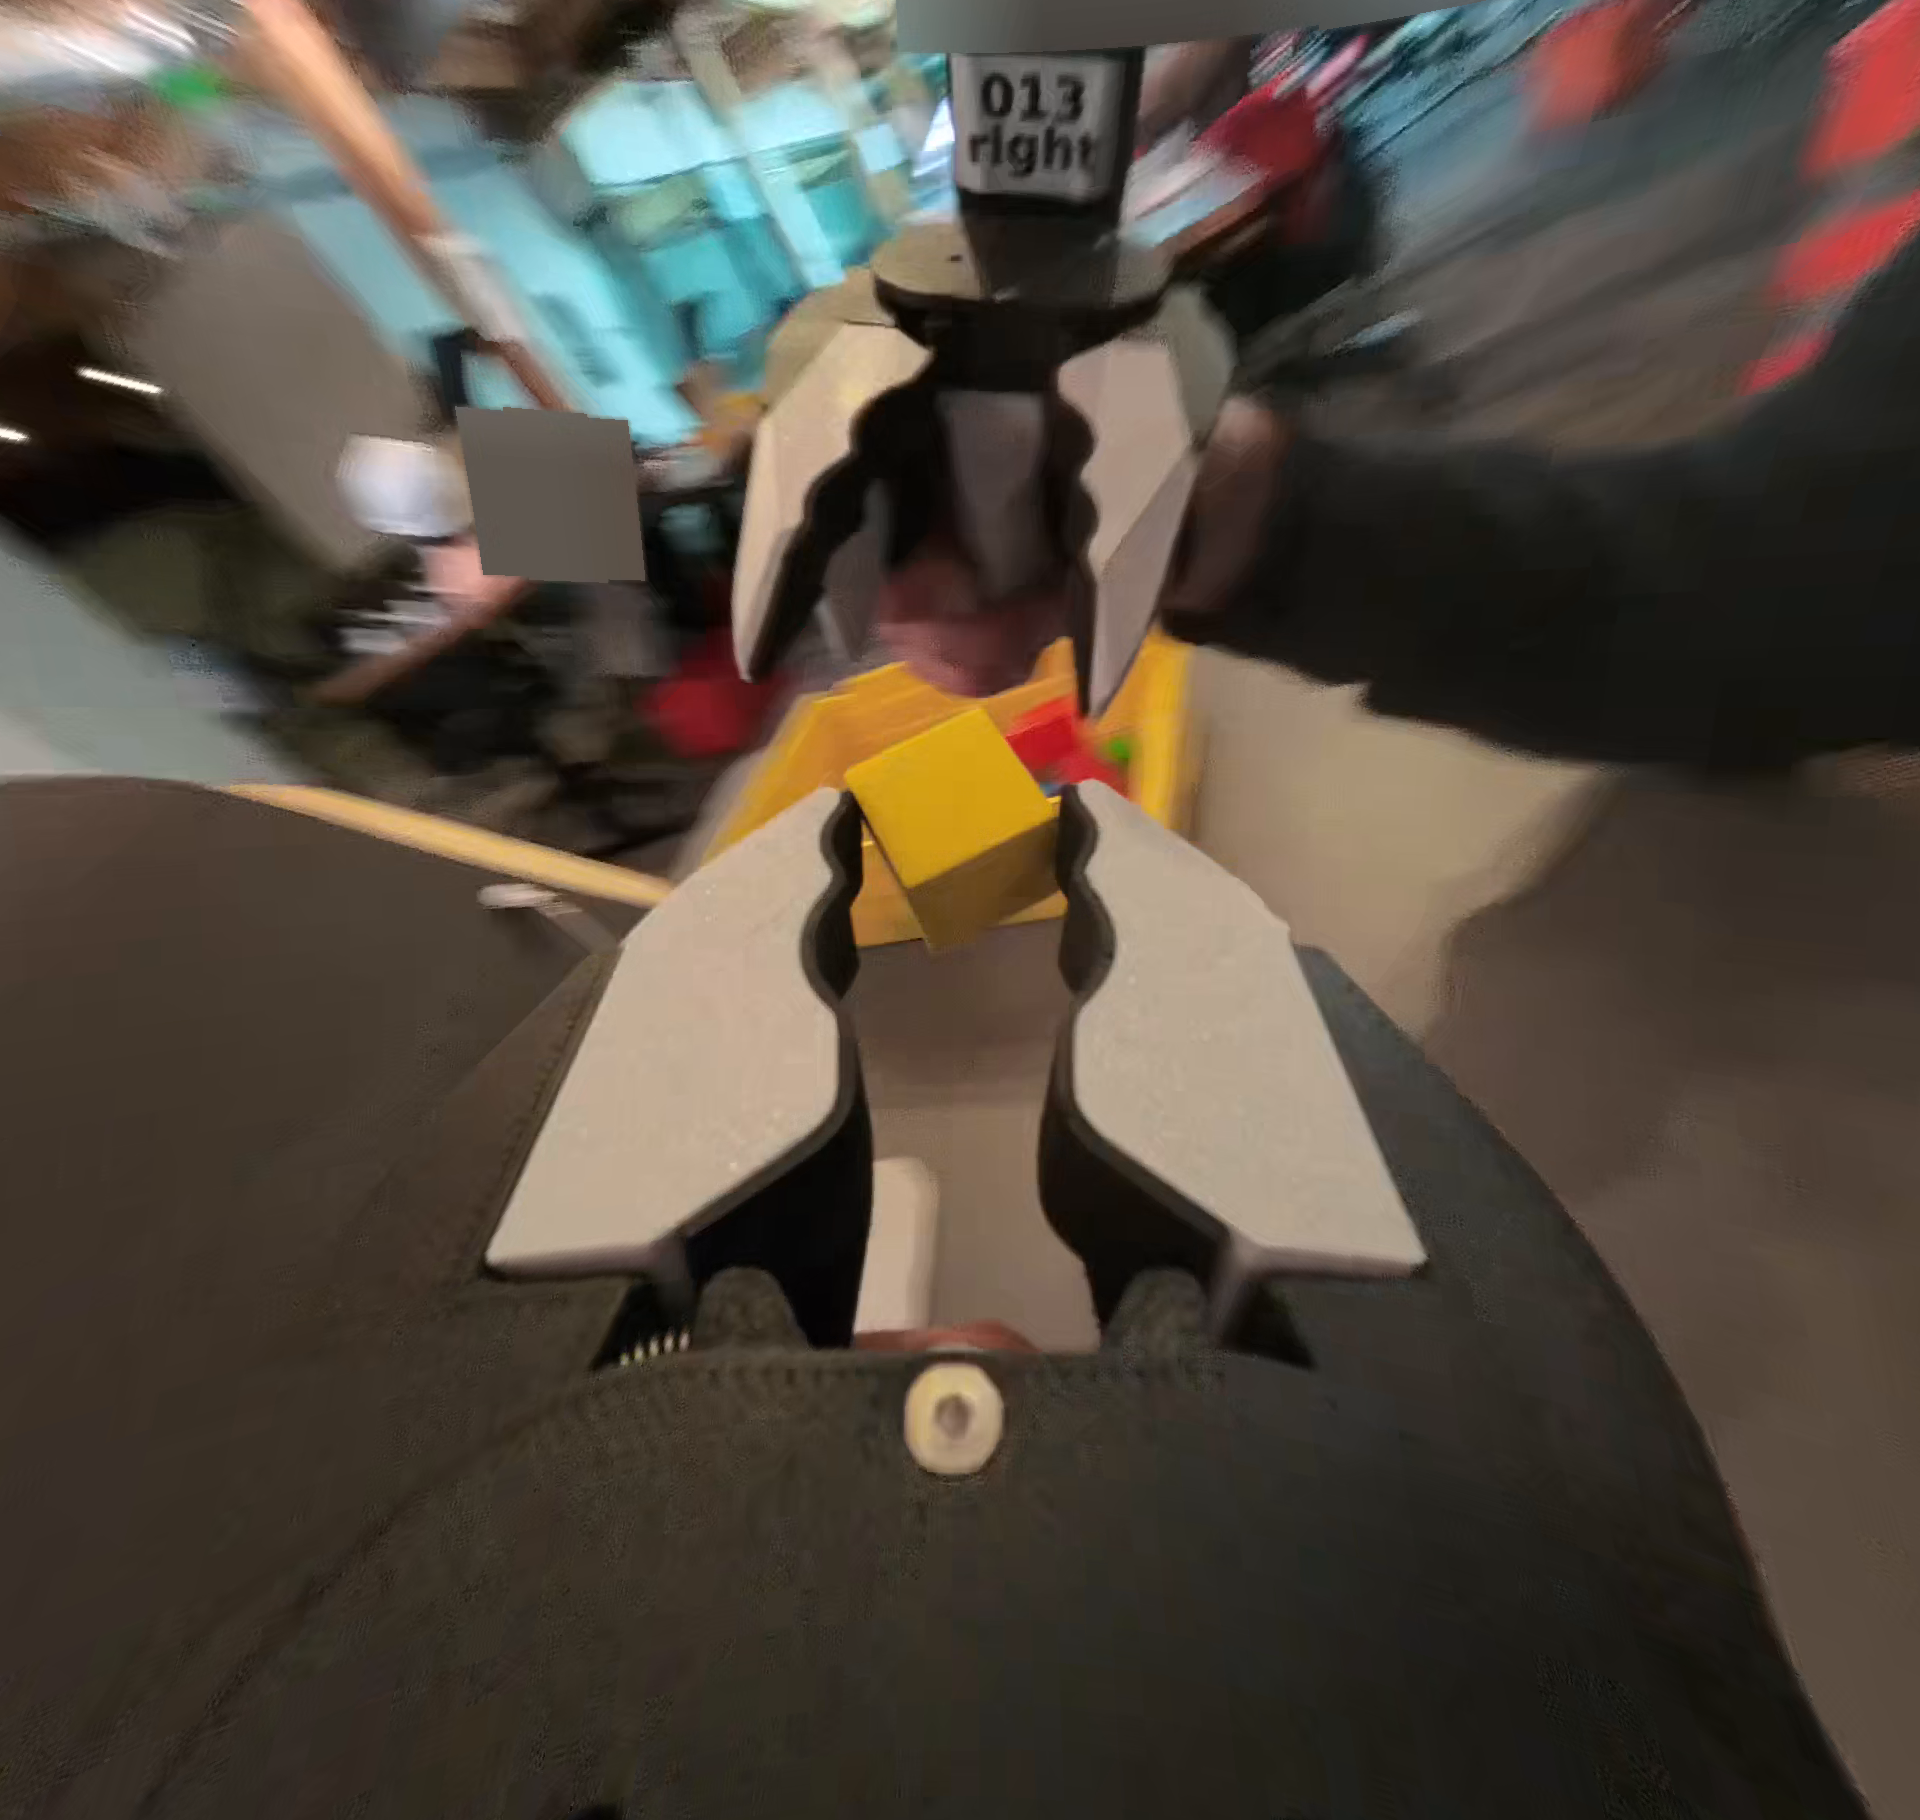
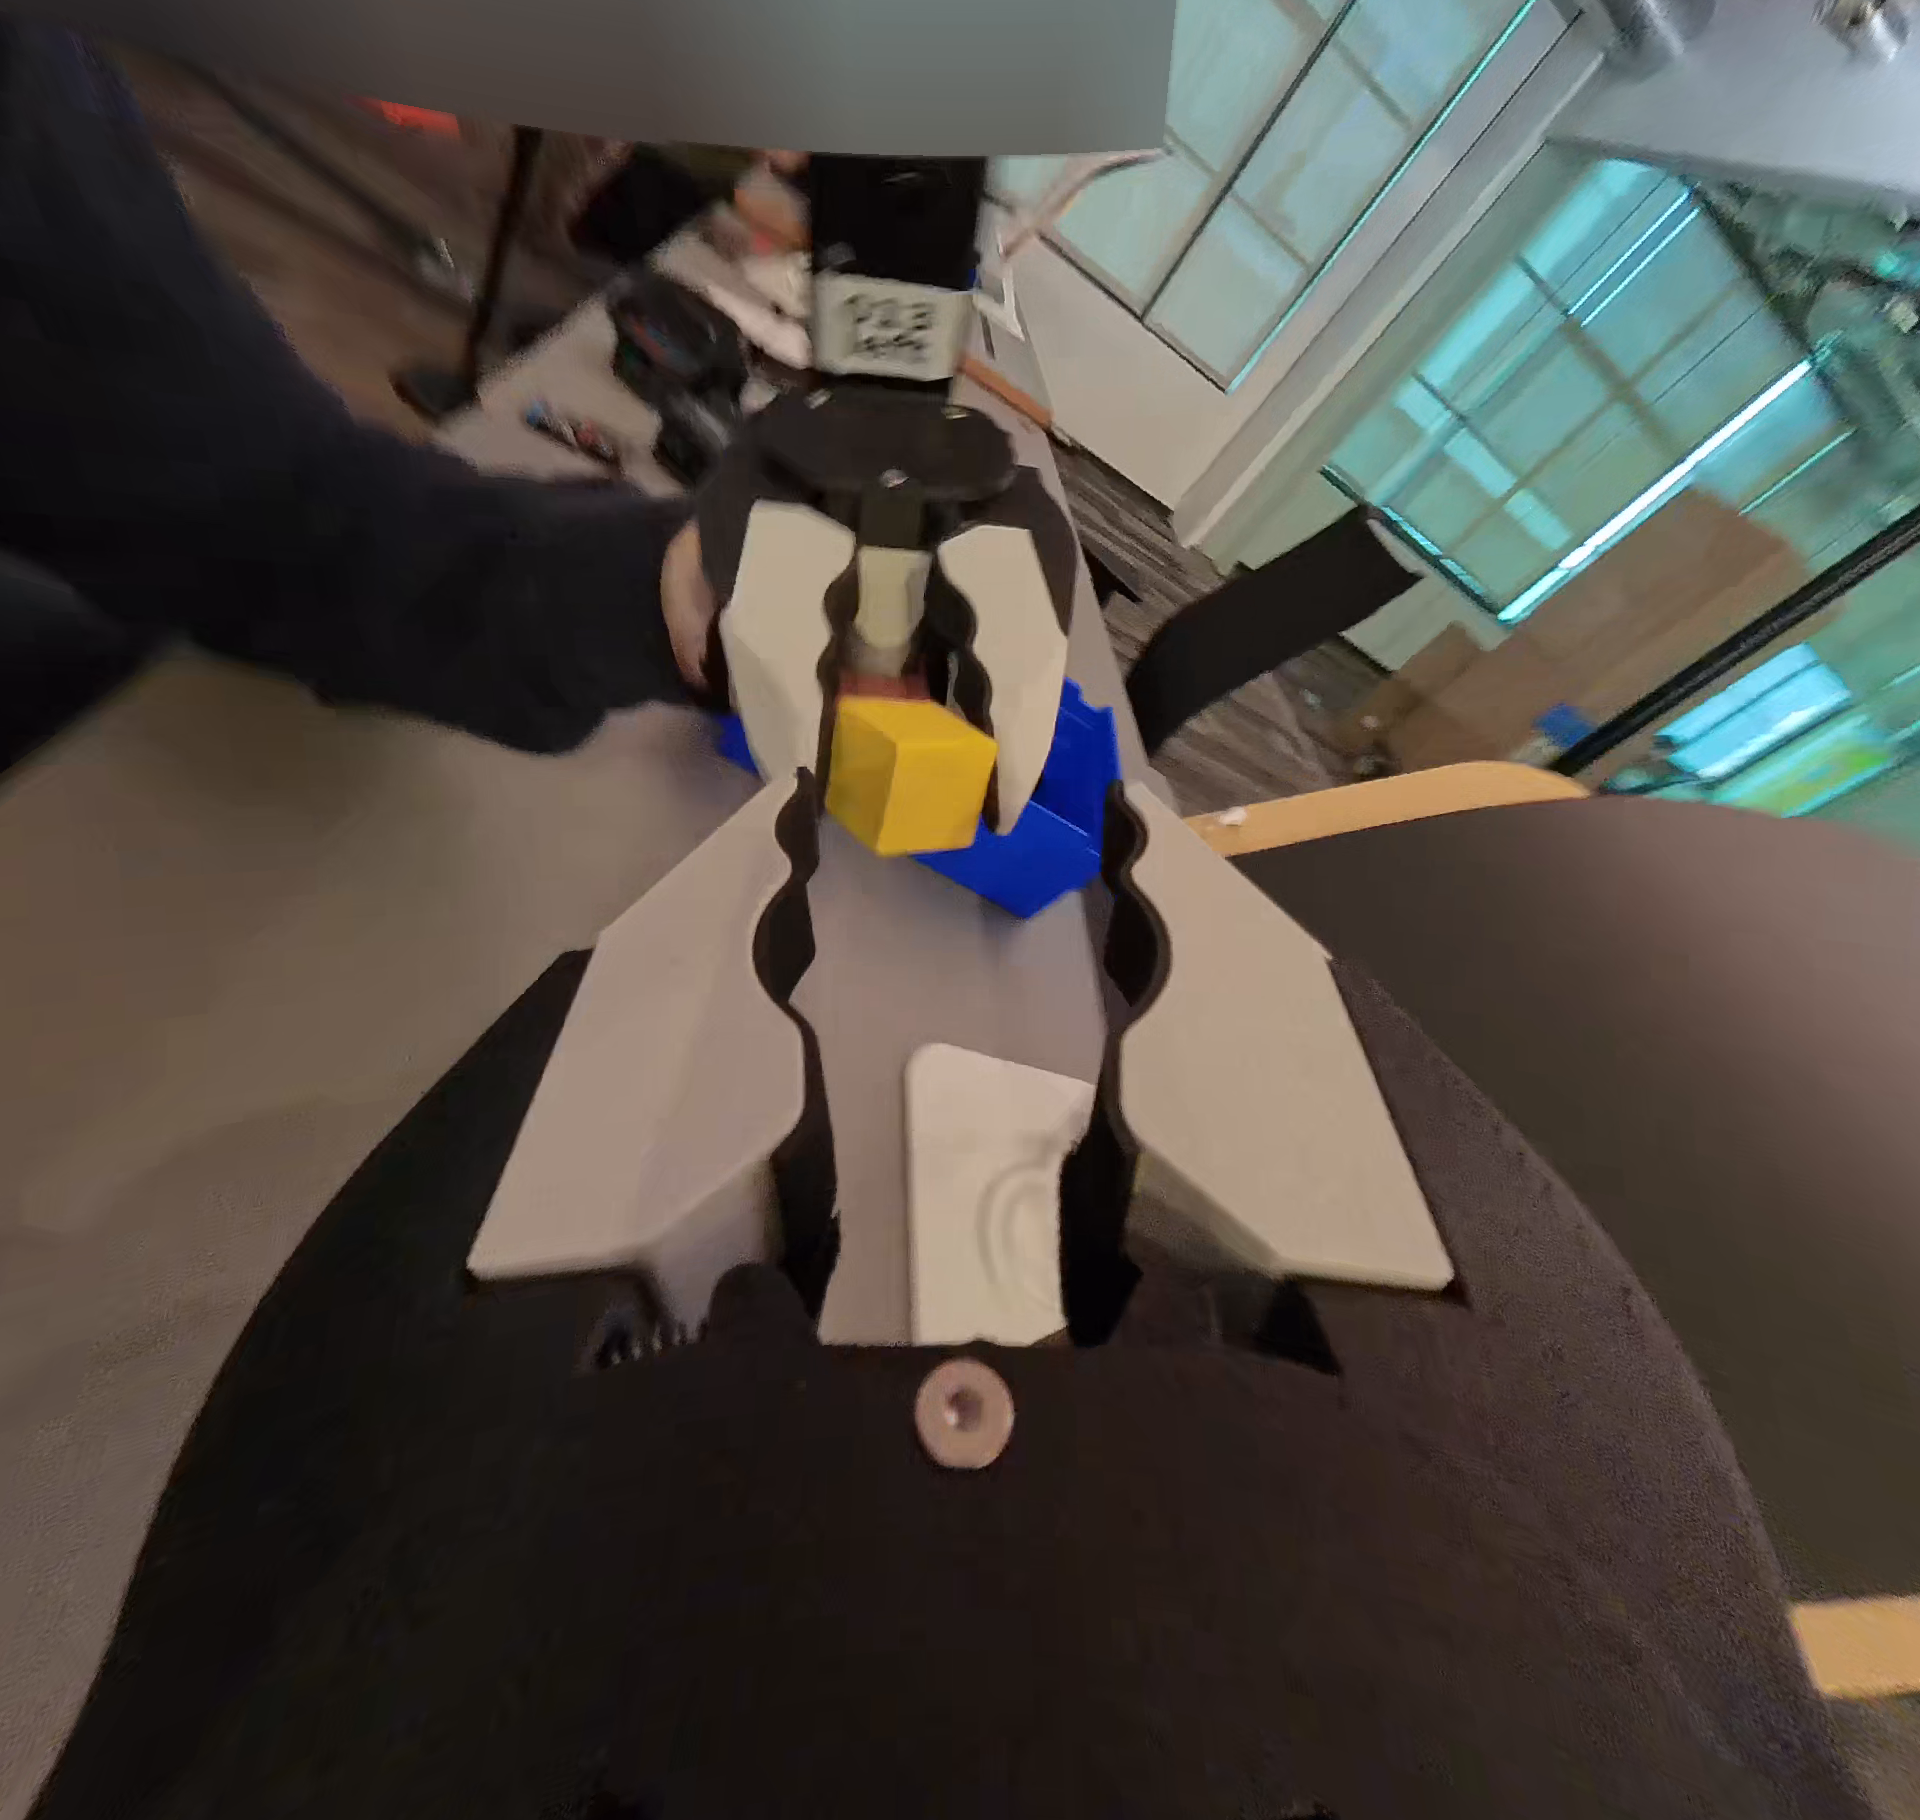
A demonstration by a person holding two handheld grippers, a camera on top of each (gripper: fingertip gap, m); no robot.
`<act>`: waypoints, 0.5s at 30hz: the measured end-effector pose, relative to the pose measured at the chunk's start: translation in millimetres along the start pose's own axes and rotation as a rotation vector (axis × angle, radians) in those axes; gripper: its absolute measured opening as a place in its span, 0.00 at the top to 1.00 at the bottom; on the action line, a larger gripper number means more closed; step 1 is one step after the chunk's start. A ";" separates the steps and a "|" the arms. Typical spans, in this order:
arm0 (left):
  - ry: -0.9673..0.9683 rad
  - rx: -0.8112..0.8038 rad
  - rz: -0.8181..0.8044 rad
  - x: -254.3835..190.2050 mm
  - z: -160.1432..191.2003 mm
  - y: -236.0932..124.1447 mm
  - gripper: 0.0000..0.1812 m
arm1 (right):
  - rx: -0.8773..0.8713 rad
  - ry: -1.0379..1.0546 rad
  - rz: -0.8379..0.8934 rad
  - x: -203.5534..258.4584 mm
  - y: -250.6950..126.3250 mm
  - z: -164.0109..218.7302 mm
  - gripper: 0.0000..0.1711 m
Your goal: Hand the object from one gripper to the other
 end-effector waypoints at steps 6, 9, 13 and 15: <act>-0.372 -0.217 0.327 0.5 -6.0 -15.2 0.80 | 0.234 -0.409 0.087 13.1 16.7 5.5 0.70; -0.475 -0.233 0.407 -1.1 -1.9 -9.7 0.80 | 0.233 -0.497 0.111 17.0 24.9 0.5 0.72; -0.550 -0.242 0.499 -6.8 3.5 -2.3 0.80 | 0.273 -0.550 0.106 20.2 29.7 1.8 0.77; -0.574 -0.238 0.519 -6.3 8.8 0.0 0.80 | 0.277 -0.539 0.074 23.3 30.7 4.1 0.82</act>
Point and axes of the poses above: each gripper's, where its closed fingertips meet, y out along the fingers, z out of its underside, x = y × z across the jaws, the point moved 4 cm from there along -y, back along the fingers, and after that the axes turned 7 degrees about -y, right-handed, at the moved point
